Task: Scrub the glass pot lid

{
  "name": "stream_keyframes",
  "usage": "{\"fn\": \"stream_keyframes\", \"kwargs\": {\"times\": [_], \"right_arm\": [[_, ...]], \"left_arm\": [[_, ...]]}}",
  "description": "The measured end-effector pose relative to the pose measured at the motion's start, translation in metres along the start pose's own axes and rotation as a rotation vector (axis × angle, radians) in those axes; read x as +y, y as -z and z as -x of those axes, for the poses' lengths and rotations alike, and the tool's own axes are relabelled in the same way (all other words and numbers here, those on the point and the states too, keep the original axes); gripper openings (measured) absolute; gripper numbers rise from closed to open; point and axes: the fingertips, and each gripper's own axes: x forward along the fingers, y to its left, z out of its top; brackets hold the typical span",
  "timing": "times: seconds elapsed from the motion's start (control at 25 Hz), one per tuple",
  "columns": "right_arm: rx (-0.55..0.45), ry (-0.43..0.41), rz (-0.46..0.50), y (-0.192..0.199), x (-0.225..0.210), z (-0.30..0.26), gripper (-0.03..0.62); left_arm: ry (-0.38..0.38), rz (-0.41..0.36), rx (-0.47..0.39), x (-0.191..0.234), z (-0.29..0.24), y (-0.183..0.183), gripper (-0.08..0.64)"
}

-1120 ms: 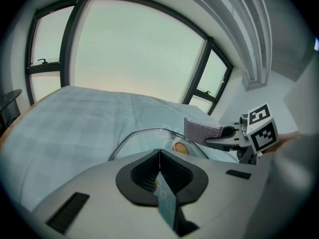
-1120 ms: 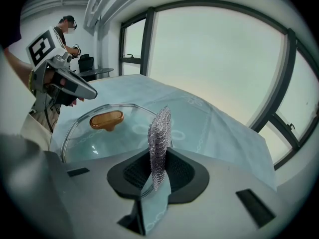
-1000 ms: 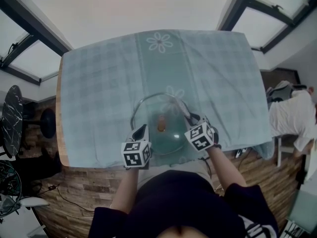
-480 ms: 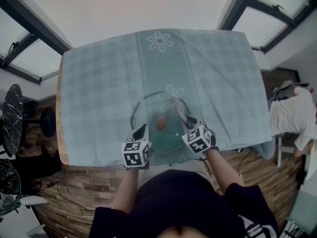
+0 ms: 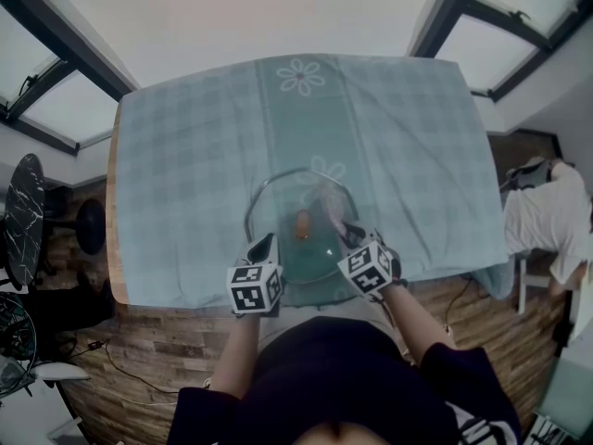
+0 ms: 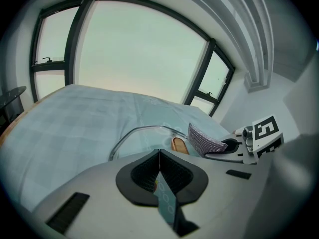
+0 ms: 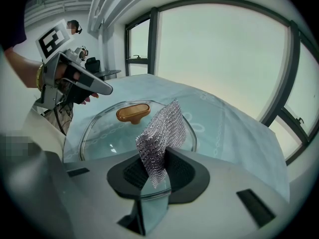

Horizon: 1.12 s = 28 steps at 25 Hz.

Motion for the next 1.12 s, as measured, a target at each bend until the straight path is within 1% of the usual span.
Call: {"fn": "stream_keyframes", "kwargs": {"times": [0.48, 1.12], "right_arm": [[-0.017, -0.047, 0.029, 0.009, 0.029, 0.010, 0.080], [-0.035, -0.138, 0.093, 0.017, 0.074, 0.024, 0.080]], "left_arm": [[0.005, 0.005, -0.008, -0.007, 0.008, 0.010, 0.003], [0.001, 0.015, -0.015, -0.015, 0.022, 0.026, 0.003]]}}
